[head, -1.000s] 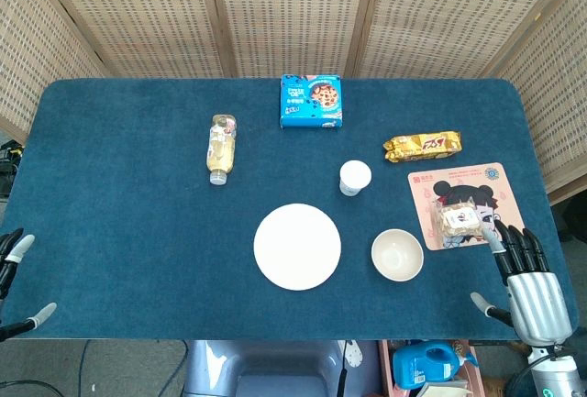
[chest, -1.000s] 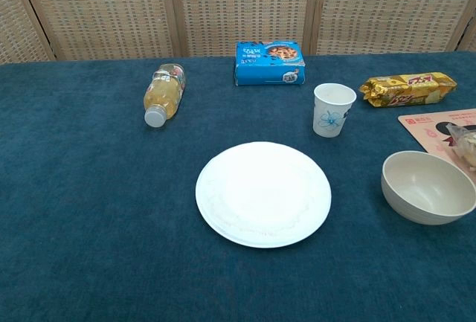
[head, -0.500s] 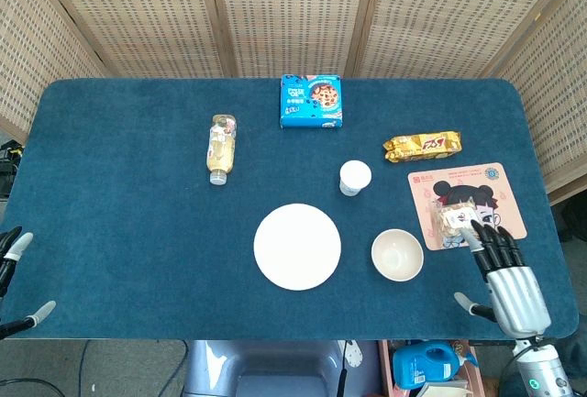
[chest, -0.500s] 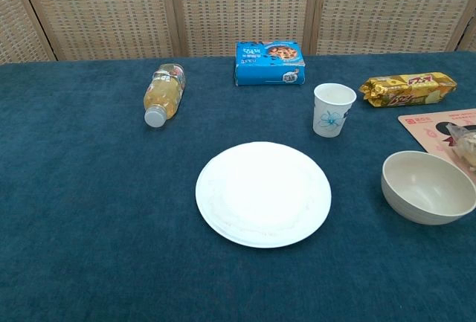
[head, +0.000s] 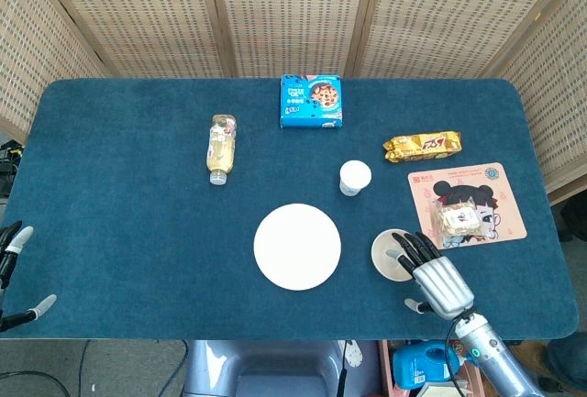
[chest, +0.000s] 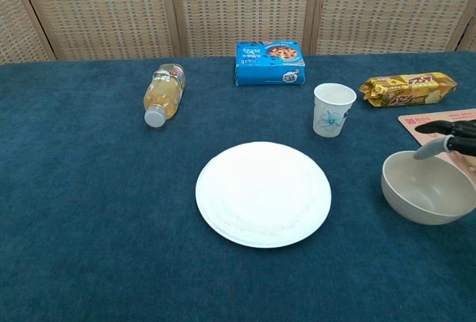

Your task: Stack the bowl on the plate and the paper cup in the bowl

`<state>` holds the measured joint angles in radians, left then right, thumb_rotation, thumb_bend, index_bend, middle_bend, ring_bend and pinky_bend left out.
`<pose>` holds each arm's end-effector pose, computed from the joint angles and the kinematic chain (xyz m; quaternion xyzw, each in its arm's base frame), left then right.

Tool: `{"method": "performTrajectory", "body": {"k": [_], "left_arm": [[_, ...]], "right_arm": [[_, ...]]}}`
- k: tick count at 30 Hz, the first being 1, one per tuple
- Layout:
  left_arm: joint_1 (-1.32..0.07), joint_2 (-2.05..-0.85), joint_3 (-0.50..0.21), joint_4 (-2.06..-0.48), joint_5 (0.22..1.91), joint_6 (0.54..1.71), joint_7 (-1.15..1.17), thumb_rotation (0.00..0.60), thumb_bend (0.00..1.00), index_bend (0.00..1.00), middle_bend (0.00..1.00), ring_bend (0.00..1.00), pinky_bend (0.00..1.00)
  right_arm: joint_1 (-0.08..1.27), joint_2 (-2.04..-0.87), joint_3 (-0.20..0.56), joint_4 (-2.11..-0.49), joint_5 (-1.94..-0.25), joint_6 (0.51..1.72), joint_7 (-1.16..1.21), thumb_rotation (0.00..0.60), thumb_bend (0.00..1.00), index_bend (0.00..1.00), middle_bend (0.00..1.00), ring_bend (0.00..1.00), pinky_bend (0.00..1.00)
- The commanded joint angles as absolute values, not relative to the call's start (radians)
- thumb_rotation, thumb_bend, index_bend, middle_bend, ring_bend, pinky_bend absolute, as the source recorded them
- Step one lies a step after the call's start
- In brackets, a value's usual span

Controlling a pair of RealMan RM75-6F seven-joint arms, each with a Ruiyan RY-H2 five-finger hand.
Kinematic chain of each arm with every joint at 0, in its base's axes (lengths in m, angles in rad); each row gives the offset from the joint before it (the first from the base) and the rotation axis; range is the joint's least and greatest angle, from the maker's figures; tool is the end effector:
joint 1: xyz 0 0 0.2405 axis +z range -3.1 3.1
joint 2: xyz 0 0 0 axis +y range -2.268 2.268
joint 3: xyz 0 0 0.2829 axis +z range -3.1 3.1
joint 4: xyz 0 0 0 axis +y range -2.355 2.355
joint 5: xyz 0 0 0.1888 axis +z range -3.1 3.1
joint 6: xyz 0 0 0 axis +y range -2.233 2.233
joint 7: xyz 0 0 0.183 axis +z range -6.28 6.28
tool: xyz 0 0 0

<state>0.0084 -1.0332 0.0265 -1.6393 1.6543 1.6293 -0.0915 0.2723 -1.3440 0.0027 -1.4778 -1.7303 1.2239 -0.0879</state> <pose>-0.3138 0.1747 0.2155 -0.6019 -0.3766 -0.4194 0.5657 -0.2705 -0.2527 0.0577 0.7563 -0.3340 0.3736 0.4205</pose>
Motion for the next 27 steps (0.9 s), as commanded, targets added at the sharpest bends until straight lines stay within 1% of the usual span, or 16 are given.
{"method": "performTrajectory", "body": {"k": [1, 5, 8, 16, 20, 23, 27], "left_arm": [[0.006, -1.032, 0.026, -1.64, 1.651, 1.624, -0.092, 0.6, 0.0, 0.0, 0.0, 0.0, 0.0], [0.006, -1.03, 0.022, -1.641, 1.644, 1.623, -0.098, 0.6, 0.0, 0.0, 0.0, 0.0, 0.0], [0.007, -1.027, 0.02, -1.64, 1.638, 1.624, -0.108, 0.6, 0.0, 0.0, 0.0, 0.0, 0.0], [0.006, -1.025, 0.024, -1.64, 1.646, 1.624, -0.113, 0.6, 0.0, 0.0, 0.0, 0.0, 0.0], [0.006, -1.025, 0.021, -1.639, 1.639, 1.622, -0.118, 0.6, 0.0, 0.0, 0.0, 0.0, 0.0], [0.004, -1.024, 0.02, -1.639, 1.637, 1.619, -0.118, 0.6, 0.0, 0.0, 0.0, 0.0, 0.0], [0.003, -1.023, 0.02, -1.64, 1.636, 1.617, -0.12, 0.6, 0.0, 0.0, 0.0, 0.0, 0.0]], "right_arm": [[0.289, -1.366, 0.005, -1.465, -1.714, 1.195, -0.11, 0.6, 0.04, 0.22, 0.0, 0.0, 0.0], [0.301, -1.389, 0.01, -1.441, -1.684, 1.163, -0.14, 0.6, 0.14, 0.34, 0.0, 0.0, 0.0], [0.306, -1.412, 0.012, -1.419, -1.651, 1.14, -0.148, 0.6, 0.21, 0.4, 0.0, 0.0, 0.0], [0.322, -1.452, 0.009, -1.375, -1.63, 1.126, -0.119, 0.6, 0.42, 0.48, 0.0, 0.0, 0.0], [0.33, -1.475, 0.009, -1.356, -1.634, 1.138, -0.102, 0.6, 0.47, 0.58, 0.0, 0.0, 0.0], [0.334, -1.492, 0.006, -1.338, -1.656, 1.167, -0.081, 0.6, 0.5, 0.63, 0.0, 0.0, 0.0], [0.335, -1.51, 0.006, -1.314, -1.692, 1.225, -0.043, 0.6, 0.52, 0.66, 0.0, 0.0, 0.0]]}}
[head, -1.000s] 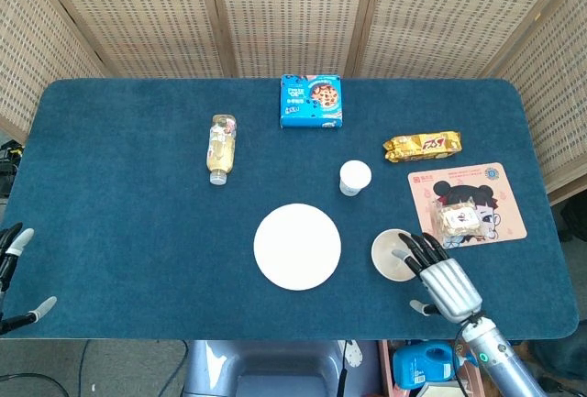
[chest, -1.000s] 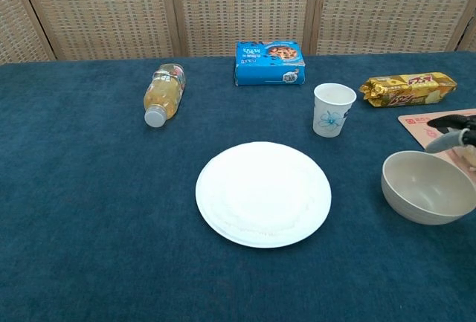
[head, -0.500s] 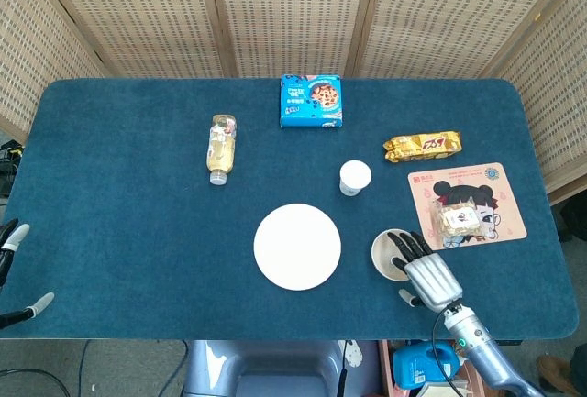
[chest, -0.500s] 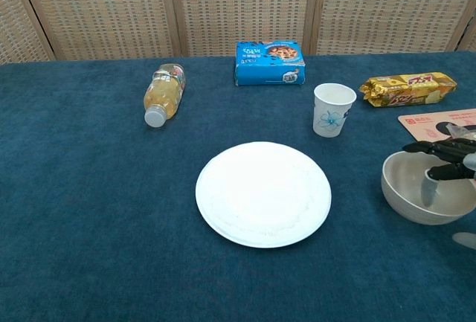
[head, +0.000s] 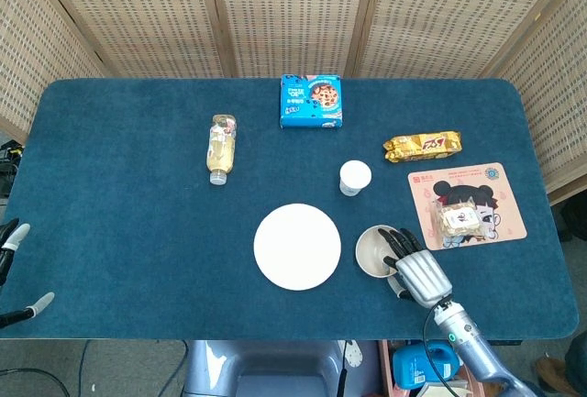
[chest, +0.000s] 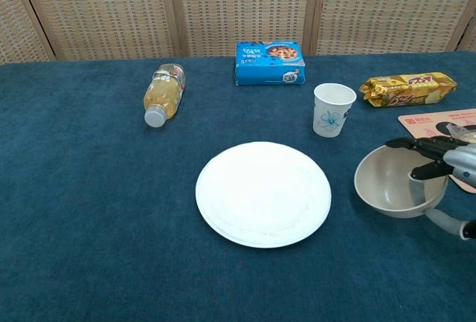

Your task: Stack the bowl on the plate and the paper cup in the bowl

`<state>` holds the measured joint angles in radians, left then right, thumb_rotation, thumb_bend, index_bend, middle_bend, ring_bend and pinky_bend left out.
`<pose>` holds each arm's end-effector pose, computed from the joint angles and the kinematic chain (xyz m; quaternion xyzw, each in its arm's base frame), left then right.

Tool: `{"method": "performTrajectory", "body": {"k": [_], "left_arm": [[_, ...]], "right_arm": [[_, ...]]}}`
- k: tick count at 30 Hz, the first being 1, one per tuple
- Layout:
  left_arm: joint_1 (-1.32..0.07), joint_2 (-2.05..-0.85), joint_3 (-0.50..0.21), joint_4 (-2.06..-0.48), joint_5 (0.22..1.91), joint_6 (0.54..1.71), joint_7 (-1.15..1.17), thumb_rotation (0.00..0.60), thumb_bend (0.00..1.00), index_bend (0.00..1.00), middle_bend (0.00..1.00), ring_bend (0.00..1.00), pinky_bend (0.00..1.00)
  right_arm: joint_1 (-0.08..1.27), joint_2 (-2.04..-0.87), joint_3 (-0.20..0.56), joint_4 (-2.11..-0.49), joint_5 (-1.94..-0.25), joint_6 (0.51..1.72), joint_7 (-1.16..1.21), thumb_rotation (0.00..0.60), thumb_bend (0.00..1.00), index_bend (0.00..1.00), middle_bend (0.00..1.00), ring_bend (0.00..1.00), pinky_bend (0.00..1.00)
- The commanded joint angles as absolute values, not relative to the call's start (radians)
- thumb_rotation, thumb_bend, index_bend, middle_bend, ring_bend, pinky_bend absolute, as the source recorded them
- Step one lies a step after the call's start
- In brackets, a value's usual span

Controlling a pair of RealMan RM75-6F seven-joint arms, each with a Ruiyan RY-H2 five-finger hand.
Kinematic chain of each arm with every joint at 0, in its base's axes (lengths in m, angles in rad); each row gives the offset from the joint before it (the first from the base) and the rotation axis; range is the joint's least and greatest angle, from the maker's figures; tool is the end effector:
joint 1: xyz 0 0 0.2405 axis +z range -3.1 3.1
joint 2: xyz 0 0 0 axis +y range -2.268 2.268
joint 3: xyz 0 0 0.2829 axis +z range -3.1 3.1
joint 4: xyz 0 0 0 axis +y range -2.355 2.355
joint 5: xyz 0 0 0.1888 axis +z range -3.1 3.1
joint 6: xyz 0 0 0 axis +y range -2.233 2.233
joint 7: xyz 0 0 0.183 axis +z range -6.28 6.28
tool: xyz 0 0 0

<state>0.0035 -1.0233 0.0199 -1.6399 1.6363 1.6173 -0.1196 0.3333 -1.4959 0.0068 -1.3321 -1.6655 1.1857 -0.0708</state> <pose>-0.3164 0.1777 0.2191 -0.5954 -0.3853 -0.4211 0.5655 -0.2714 -0.2744 0.0129 0.7541 -0.3470 0.3718 0.4156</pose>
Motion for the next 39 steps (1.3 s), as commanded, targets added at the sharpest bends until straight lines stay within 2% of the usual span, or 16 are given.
{"method": "performTrajectory", "body": {"k": [1, 5, 9, 19, 23, 29, 39], "left_arm": [[0.004, -1.022, 0.019, -1.64, 1.635, 1.618, -0.122, 0.6, 0.0, 0.0, 0.0, 0.0, 0.0], [0.006, -1.02, 0.019, -1.64, 1.636, 1.623, -0.128, 0.6, 0.0, 0.0, 0.0, 0.0, 0.0], [0.007, -1.019, 0.02, -1.638, 1.639, 1.625, -0.132, 0.6, 0.0, 0.0, 0.0, 0.0, 0.0], [0.006, -1.014, 0.017, -1.638, 1.63, 1.621, -0.145, 0.6, 0.0, 0.0, 0.0, 0.0, 0.0], [0.005, -1.011, 0.013, -1.638, 1.622, 1.619, -0.155, 0.6, 0.0, 0.0, 0.0, 0.0, 0.0], [0.006, -1.005, 0.011, -1.634, 1.617, 1.621, -0.173, 0.6, 0.0, 0.0, 0.0, 0.0, 0.0], [0.007, -0.999, 0.008, -1.63, 1.617, 1.624, -0.188, 0.6, 0.0, 0.0, 0.0, 0.0, 0.0]], "right_arm": [[0.335, -1.513, 0.007, -1.308, -1.706, 1.249, -0.028, 0.6, 0.52, 0.66, 0.0, 0.0, 0.0], [0.342, -1.503, 0.01, -1.315, -1.743, 1.308, 0.002, 0.6, 0.52, 0.66, 0.0, 0.0, 0.0], [0.365, -1.482, 0.026, -1.366, -1.757, 1.318, 0.007, 0.6, 0.52, 0.66, 0.0, 0.0, 0.0], [0.495, -1.473, 0.126, -1.564, -1.689, 1.183, -0.09, 0.6, 0.52, 0.66, 0.0, 0.0, 0.0], [0.565, -1.533, 0.143, -1.526, -1.654, 1.087, -0.131, 0.6, 0.52, 0.66, 0.0, 0.0, 0.0], [0.621, -1.621, 0.161, -1.48, -1.582, 1.014, -0.131, 0.6, 0.52, 0.66, 0.0, 0.0, 0.0], [0.641, -1.698, 0.137, -1.403, -1.557, 1.016, -0.149, 0.6, 0.53, 0.66, 0.0, 0.0, 0.0]]}}
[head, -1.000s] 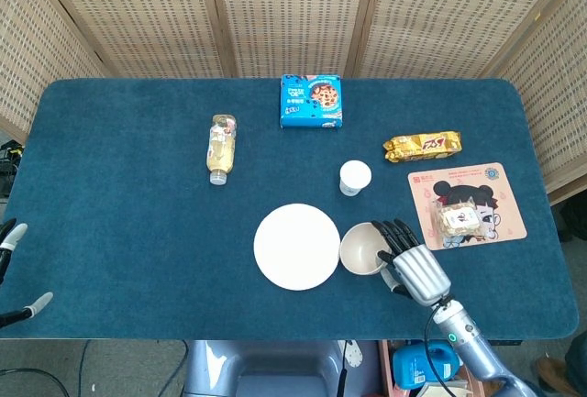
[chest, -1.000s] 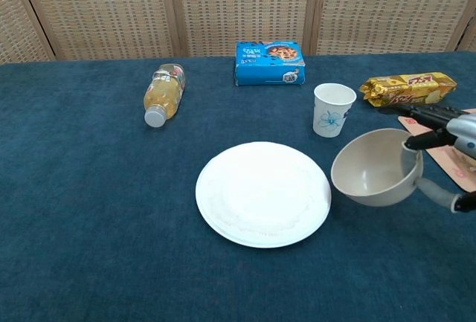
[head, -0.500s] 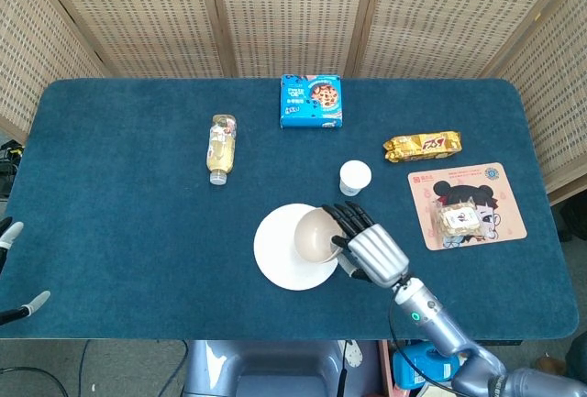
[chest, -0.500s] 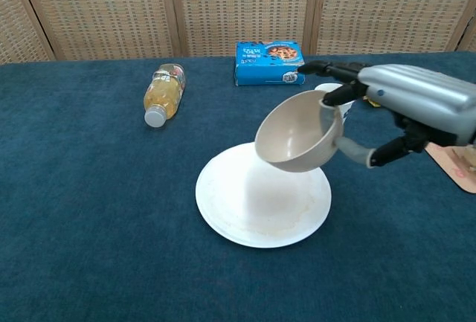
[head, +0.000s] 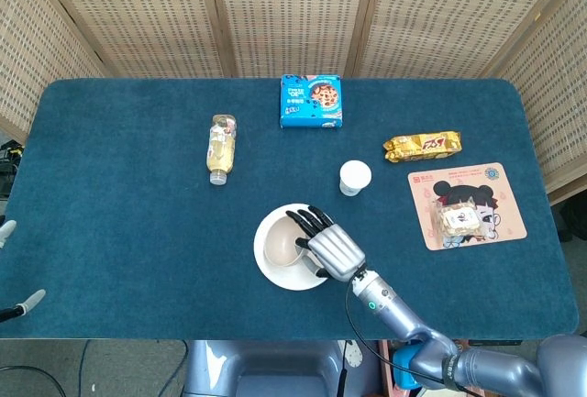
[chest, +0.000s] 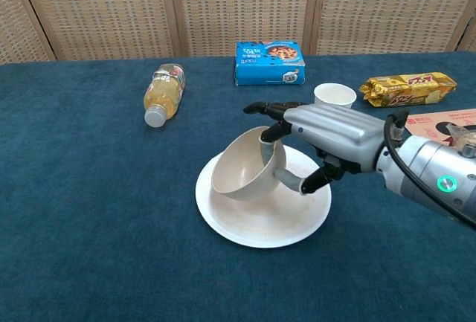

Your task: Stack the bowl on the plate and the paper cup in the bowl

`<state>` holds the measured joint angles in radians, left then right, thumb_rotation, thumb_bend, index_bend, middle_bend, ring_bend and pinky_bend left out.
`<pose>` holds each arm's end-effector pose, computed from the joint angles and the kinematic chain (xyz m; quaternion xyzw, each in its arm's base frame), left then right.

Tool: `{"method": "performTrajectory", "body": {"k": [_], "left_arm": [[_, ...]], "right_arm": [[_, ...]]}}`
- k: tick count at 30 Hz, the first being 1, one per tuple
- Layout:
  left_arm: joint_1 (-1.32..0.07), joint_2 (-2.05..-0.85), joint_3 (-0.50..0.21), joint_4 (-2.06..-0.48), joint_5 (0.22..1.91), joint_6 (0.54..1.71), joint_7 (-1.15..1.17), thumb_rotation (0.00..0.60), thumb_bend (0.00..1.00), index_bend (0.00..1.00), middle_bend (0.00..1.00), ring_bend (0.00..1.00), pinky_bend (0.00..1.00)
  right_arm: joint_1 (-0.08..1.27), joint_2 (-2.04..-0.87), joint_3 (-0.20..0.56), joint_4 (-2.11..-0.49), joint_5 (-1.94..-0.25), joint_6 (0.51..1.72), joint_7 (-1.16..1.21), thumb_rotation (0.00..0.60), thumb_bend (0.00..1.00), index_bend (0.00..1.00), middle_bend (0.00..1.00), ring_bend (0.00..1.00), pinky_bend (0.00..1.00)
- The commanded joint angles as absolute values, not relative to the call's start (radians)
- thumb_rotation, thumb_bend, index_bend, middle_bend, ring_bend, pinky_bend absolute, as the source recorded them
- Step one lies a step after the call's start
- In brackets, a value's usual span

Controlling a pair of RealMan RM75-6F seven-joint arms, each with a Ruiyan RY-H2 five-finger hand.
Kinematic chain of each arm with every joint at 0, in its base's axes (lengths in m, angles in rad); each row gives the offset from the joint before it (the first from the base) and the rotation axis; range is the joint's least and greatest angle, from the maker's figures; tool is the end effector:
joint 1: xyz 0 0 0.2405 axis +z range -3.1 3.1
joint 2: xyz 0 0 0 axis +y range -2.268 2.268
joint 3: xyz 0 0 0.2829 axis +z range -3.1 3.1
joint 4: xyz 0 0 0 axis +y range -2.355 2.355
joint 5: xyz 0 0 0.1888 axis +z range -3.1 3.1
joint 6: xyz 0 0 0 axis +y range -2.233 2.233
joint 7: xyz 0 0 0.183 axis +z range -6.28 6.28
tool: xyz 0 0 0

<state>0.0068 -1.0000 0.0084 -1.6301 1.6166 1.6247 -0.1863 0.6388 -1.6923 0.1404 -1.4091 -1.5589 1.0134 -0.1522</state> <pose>-0.3204 0.1789 0.2319 -0.5801 -0.3933 -0.4321 0.5675 -0.1233 -0.3322 -0.0548 0.7736 -0.3226 0.4539 0.3024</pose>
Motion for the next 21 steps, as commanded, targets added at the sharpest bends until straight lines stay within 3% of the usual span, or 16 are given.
{"method": "performTrajectory", "body": {"k": [1, 12, 15, 17, 19, 21], "left_arm": [[0.006, -0.998, 0.009, -1.629, 1.616, 1.623, -0.19, 0.6, 0.0, 0.0, 0.0, 0.0, 0.0], [0.004, -0.994, 0.006, -1.629, 1.609, 1.616, -0.2, 0.6, 0.0, 0.0, 0.0, 0.0, 0.0], [0.003, -0.992, 0.005, -1.628, 1.605, 1.613, -0.206, 0.6, 0.0, 0.0, 0.0, 0.0, 0.0], [0.003, -0.991, 0.005, -1.627, 1.604, 1.612, -0.208, 0.6, 0.0, 0.0, 0.0, 0.0, 0.0], [0.002, -0.991, 0.004, -1.627, 1.604, 1.611, -0.208, 0.6, 0.0, 0.0, 0.0, 0.0, 0.0], [0.002, -0.991, 0.005, -1.627, 1.605, 1.61, -0.209, 0.6, 0.0, 0.0, 0.0, 0.0, 0.0]], "right_arm": [[0.642, -1.701, 0.135, -1.399, -1.555, 1.018, -0.146, 0.6, 0.53, 0.66, 0.0, 0.0, 0.0], [0.657, -1.745, 0.118, -1.346, -1.549, 1.027, -0.141, 0.6, 0.52, 0.66, 0.0, 0.0, 0.0], [0.659, -1.739, 0.115, -1.346, -1.535, 1.016, -0.153, 0.6, 0.46, 0.49, 0.0, 0.0, 0.0], [0.659, -1.726, 0.111, -1.358, -1.516, 0.997, -0.166, 0.6, 0.34, 0.26, 0.0, 0.0, 0.0], [0.657, -1.706, 0.108, -1.381, -1.492, 0.977, -0.189, 0.6, 0.29, 0.11, 0.0, 0.0, 0.0], [0.654, -1.682, 0.104, -1.41, -1.478, 0.969, -0.216, 0.6, 0.27, 0.04, 0.0, 0.0, 0.0]]}}
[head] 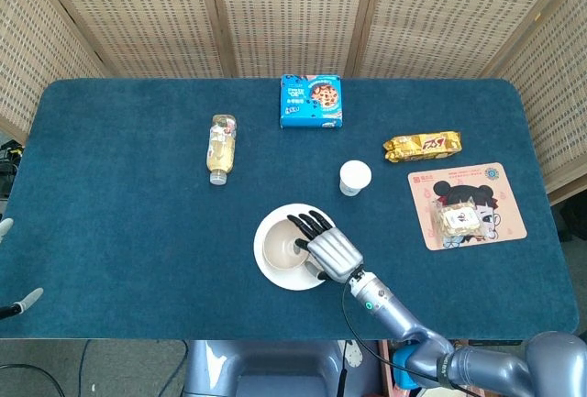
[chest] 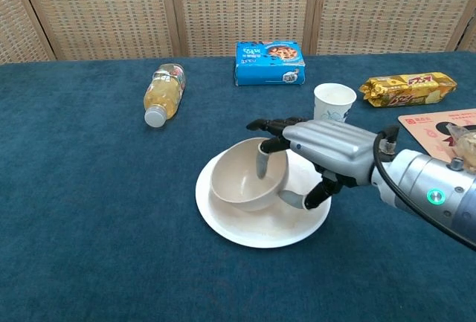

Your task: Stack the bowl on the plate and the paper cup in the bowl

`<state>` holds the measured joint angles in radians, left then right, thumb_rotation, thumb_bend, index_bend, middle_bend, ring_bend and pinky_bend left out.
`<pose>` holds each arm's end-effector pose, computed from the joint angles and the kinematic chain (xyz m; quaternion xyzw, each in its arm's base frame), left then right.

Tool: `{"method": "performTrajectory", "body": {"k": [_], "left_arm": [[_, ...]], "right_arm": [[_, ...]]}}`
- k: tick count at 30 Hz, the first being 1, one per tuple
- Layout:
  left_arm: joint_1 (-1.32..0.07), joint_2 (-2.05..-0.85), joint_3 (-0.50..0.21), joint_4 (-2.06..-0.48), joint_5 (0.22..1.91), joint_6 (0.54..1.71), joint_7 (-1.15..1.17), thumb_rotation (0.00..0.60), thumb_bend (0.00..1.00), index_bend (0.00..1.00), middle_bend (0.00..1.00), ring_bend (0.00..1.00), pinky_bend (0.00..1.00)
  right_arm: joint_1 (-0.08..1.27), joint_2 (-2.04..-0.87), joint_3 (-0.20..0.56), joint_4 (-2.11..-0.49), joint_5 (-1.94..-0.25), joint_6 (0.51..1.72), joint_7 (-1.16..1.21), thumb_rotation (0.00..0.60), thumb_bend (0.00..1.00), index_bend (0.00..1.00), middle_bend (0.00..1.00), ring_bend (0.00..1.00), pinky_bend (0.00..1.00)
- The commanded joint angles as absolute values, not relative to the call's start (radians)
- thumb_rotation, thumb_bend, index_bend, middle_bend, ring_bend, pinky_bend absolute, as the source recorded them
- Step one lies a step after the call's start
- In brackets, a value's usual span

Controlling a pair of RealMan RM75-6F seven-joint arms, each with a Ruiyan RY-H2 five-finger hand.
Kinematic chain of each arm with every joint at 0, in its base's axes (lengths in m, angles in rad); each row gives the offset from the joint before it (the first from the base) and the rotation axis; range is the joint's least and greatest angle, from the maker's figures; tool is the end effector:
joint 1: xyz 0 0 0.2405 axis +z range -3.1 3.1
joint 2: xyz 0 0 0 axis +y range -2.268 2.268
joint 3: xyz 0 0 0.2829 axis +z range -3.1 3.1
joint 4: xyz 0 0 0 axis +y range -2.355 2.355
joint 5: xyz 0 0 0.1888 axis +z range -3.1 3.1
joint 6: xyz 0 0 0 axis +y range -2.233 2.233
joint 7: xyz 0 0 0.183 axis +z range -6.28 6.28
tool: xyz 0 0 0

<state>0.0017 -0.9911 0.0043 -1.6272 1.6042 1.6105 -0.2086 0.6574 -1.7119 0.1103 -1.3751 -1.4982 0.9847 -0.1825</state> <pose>-0.3229 0.1814 0.2345 -0.5771 -0.3998 -0.4313 0.5666 -0.1337 -0.3334 -0.0700 0.7862 -0.3309 0.4211 0.3083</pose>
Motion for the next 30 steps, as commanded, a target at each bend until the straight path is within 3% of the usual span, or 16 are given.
{"method": "performTrajectory", "body": {"k": [1, 12, 19, 24, 30], "left_arm": [[0.002, -0.99, 0.005, -1.628, 1.605, 1.61, -0.21, 0.6, 0.0, 0.0, 0.0, 0.0, 0.0], [-0.001, -0.993, 0.004, -1.632, 1.6, 1.602, -0.199, 0.6, 0.0, 0.0, 0.0, 0.0, 0.0], [0.007, -0.999, -0.005, -1.637, 1.589, 1.619, -0.17, 0.6, 0.0, 0.0, 0.0, 0.0, 0.0], [0.004, -1.007, -0.013, -1.644, 1.577, 1.615, -0.139, 0.6, 0.0, 0.0, 0.0, 0.0, 0.0], [-0.01, -1.012, -0.023, -1.654, 1.551, 1.584, -0.11, 0.6, 0.0, 0.0, 0.0, 0.0, 0.0]], "right_arm": [[0.652, -1.673, 0.103, -1.421, -1.478, 0.973, -0.225, 0.6, 0.27, 0.02, 0.0, 0.0, 0.0], [0.617, -1.51, 0.112, -1.649, -1.524, 1.078, -0.241, 0.6, 0.27, 0.01, 0.0, 0.0, 0.0], [0.671, -1.431, 0.258, -1.686, -1.293, 0.999, -0.341, 0.6, 0.27, 0.05, 0.0, 0.0, 0.0], [0.733, -1.432, 0.33, -1.613, -1.096, 0.939, -0.41, 0.6, 0.27, 0.16, 0.0, 0.0, 0.0], [0.775, -1.466, 0.322, -1.476, -0.992, 0.878, -0.423, 0.6, 0.27, 0.28, 0.0, 0.0, 0.0]]}}
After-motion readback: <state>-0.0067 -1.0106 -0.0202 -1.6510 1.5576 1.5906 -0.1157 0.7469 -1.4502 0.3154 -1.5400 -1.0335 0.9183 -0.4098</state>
